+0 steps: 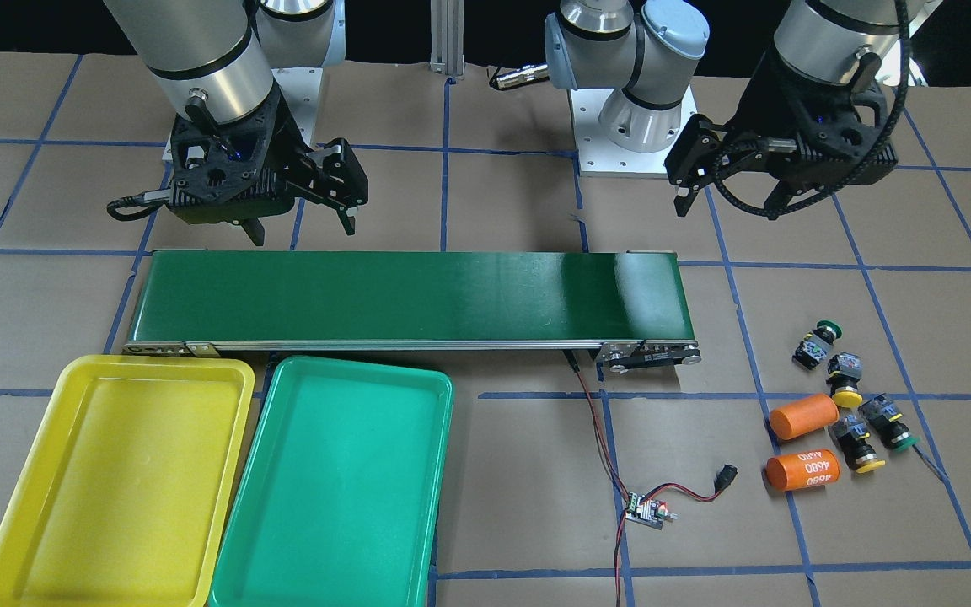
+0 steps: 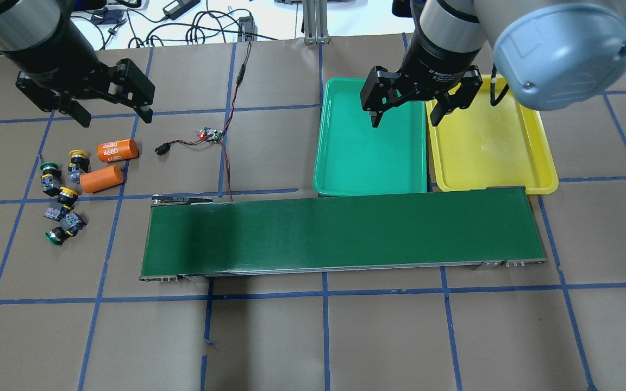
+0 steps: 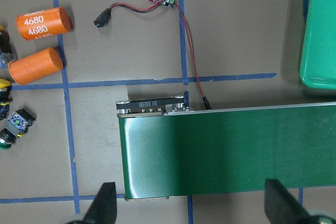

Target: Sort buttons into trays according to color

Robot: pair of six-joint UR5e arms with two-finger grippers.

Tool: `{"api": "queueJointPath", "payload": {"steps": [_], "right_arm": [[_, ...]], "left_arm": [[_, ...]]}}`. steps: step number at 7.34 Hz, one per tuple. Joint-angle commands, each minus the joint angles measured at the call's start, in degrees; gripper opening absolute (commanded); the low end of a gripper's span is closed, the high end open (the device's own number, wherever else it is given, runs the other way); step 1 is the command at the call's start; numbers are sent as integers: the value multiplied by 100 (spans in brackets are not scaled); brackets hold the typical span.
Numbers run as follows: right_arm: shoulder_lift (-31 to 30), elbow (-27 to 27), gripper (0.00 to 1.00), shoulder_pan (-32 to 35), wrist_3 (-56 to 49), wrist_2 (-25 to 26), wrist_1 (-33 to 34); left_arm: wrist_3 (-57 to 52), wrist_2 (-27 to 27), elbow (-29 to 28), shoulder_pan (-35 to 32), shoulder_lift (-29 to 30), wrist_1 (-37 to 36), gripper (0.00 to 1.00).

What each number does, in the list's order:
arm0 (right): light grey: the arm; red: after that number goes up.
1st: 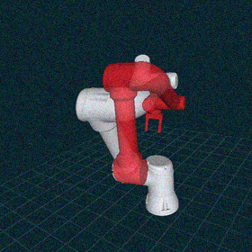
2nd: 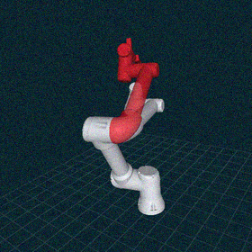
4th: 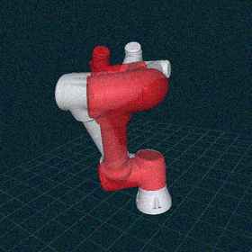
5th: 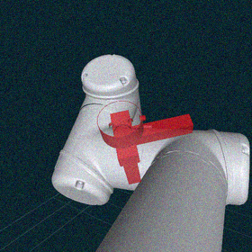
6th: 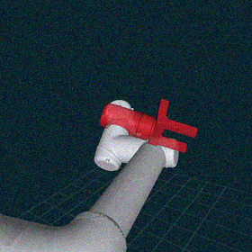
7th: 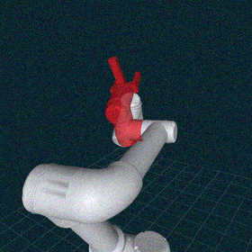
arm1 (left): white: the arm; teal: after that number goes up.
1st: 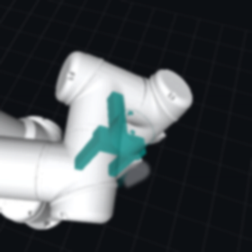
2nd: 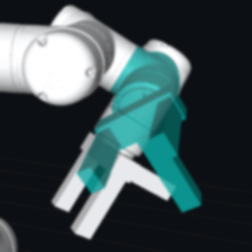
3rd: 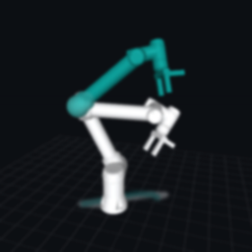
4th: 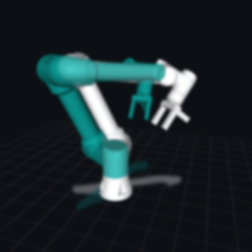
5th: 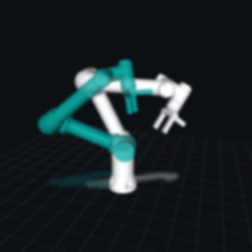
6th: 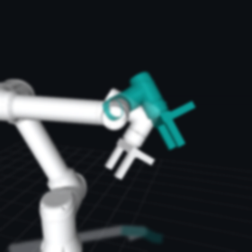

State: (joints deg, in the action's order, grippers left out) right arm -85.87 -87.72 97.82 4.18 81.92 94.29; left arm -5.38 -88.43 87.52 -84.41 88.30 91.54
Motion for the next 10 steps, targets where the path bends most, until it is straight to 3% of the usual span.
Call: {"api": "queueJointPath", "payload": {"steps": [1, 5, 8, 10], "right_arm": [[-8, 0, 100, 0, 4, 0, -8], [-8, 0, 100, 9, -5, 0, -8], [0, 0, 100, 0, -5, 0, -8], [0, 0, 100, 0, -5, 0, -8]], "left_arm": [[-42, -59, 28, 39, -67, 21, 100], [-51, -69, 2, 117, -120, -31, 100], [-51, -78, 28, 687, 21, -5, 100], [-16, -60, 28, 689, -5, 39, 100]]}}
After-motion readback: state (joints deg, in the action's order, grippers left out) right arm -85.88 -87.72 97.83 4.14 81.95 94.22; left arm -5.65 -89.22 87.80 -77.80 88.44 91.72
